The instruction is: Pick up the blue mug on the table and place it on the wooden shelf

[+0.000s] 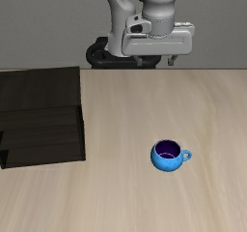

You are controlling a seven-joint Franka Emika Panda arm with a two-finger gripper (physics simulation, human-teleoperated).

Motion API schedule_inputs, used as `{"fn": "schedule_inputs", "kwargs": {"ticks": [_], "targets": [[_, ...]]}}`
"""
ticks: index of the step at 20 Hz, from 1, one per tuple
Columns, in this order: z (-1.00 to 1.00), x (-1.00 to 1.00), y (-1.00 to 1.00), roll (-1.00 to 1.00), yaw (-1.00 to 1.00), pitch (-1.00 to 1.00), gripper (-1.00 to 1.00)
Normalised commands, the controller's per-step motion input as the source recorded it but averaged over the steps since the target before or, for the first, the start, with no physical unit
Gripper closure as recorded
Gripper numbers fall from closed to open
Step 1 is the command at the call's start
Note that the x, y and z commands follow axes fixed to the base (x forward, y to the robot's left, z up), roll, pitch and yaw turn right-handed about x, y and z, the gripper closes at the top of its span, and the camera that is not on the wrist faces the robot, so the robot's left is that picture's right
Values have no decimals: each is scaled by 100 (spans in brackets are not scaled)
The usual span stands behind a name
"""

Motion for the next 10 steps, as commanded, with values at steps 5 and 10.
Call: {"fn": "schedule_inputs", "kwargs": {"ticks": [5,10], "targets": [[0,100,0,0,0,0,-100],[0,100,0,0,0,0,-100]]}}
